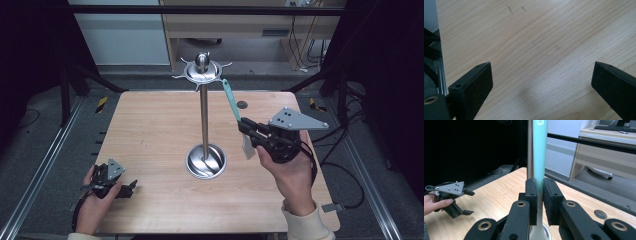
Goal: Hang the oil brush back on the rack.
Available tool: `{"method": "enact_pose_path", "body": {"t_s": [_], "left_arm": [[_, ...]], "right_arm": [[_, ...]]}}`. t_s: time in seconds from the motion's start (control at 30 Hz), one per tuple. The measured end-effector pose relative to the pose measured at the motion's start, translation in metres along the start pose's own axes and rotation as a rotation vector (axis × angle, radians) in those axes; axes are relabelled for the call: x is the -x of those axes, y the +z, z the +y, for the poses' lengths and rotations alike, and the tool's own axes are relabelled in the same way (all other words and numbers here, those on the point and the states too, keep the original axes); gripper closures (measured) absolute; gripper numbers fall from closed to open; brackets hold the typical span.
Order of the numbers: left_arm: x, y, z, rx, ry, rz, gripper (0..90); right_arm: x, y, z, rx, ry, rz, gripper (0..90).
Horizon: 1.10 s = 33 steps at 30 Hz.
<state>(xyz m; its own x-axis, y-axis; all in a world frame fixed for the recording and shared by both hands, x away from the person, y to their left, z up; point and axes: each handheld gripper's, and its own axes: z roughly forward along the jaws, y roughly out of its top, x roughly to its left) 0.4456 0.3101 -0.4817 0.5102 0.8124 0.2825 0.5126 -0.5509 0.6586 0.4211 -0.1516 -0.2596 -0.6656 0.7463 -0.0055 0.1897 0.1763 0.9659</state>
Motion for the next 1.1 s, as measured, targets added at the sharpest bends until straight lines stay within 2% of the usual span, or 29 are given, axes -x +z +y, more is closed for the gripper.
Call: {"method": "enact_pose_path", "body": {"t_s": [1.1], "left_arm": [[0.001, 0.001, 0.000, -0.015, 0.014, -0.003, 3.2]], "right_arm": [[-0.001, 0.017, -0.005, 0.003, -0.002, -0.014, 82.2]]}}
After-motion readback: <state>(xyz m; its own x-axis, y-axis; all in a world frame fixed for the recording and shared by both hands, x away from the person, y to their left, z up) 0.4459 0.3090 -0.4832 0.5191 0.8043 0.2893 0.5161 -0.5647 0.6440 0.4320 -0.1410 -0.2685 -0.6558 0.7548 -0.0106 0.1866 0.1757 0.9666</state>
